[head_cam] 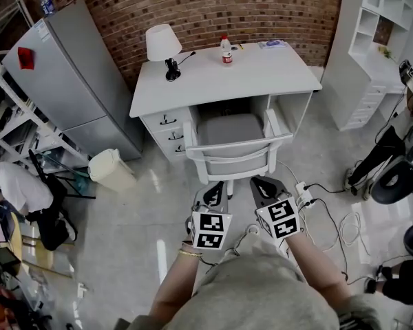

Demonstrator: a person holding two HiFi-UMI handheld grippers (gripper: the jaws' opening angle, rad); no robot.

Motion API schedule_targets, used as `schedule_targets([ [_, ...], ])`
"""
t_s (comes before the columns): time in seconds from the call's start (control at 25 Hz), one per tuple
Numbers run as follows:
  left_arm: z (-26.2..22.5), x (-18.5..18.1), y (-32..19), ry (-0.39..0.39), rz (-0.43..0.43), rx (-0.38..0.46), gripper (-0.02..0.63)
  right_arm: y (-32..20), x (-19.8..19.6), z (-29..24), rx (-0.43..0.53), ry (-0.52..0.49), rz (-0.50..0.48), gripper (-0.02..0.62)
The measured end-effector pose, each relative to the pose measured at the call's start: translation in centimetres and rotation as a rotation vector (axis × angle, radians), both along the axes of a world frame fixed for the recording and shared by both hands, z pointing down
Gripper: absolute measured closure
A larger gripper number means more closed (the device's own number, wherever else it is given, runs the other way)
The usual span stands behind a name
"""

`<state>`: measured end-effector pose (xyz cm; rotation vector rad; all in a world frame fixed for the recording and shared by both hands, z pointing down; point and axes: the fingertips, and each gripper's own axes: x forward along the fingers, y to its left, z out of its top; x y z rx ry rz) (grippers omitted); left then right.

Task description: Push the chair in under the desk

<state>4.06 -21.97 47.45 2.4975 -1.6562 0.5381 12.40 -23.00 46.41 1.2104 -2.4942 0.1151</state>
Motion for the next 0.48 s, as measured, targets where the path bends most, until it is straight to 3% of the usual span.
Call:
schedule_targets([
  [0.24, -1.0, -0.8, 1.3, 0.152, -0.047, 0.009, 0.595, 1.3, 0.0, -0.7, 0.008, -0.056, 0.011, 0.586],
  [0.48, -1.3, -1.3, 2.1, 0.215, -0.066, 0.008, 0.595, 2.3, -0.3, -0.6, -0.009, -0.079, -0.011, 0.586],
])
